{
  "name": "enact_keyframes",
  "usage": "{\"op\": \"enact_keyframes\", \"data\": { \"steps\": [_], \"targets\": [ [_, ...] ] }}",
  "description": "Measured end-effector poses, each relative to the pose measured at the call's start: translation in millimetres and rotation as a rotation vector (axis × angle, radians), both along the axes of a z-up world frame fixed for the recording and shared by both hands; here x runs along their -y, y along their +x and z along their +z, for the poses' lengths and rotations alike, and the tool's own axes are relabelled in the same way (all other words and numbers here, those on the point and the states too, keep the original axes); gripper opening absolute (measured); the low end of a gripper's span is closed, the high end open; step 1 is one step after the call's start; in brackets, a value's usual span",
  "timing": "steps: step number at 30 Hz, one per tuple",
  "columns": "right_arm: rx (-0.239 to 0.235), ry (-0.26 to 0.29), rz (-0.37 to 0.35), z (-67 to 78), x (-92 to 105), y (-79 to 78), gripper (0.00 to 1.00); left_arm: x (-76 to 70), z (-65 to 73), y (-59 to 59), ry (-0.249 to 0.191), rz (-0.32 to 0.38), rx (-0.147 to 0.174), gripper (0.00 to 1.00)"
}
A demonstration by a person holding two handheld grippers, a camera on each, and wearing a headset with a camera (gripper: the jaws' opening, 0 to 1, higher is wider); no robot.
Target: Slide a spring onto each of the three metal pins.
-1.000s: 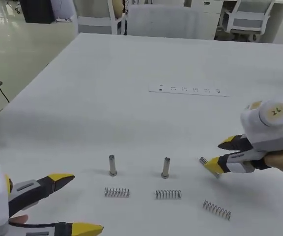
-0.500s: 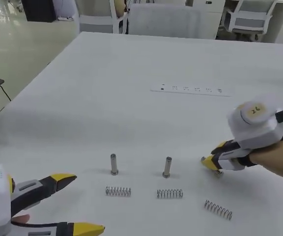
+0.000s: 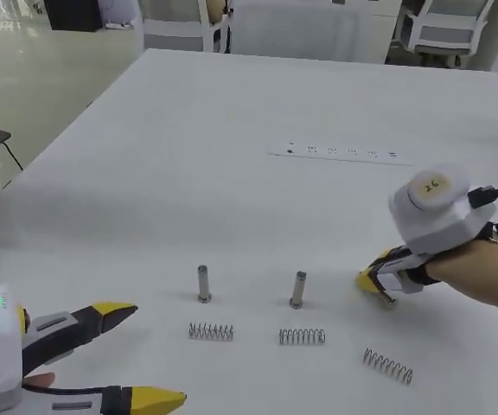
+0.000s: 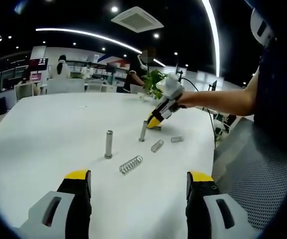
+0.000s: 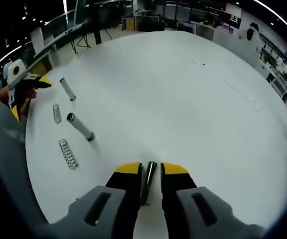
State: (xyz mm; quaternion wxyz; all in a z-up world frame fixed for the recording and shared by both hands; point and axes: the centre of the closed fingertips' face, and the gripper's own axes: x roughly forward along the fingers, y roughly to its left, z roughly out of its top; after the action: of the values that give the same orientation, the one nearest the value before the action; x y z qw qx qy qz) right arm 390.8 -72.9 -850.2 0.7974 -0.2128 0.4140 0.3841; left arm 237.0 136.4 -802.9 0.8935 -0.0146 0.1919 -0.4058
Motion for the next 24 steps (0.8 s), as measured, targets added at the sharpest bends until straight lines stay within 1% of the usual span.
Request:
{"op": "enact_keyframes", "data": {
  "steps": [4, 8, 14, 18, 24],
  "targets": [
    [-0.007, -0.022, -0.012, -2.9, 1.8, -0.2, 0.09, -0.9, 0.3, -0.1, 0.0, 0.003, 0.001, 0.75],
    [-0.013, -0.016, -0.018, -3.7, 1.0, -0.1, 0.08, -2.0, 0.2, -0.2, 0.0, 0.006, 0.001, 0.74],
    [-0.013, -0.033, -0.018, -3.4, 0.6, -0.6, 0.06, -4.9, -0.2, -0.3, 0.002, 0.009, 0.002, 0.74],
    [-0.02, -0.035, -0.016, -3.2, -1.0, -3.5, 0.06, -4.9, 0.5, -0.2, 0.001, 0.009, 0.005, 0.74],
    [-0.027, -0.011, -0.034, 3.7, 0.0, -8.6, 0.05, -5.0, 0.9, -0.9, 0.0, 0.008, 0.007, 0.74]
  ]
}}
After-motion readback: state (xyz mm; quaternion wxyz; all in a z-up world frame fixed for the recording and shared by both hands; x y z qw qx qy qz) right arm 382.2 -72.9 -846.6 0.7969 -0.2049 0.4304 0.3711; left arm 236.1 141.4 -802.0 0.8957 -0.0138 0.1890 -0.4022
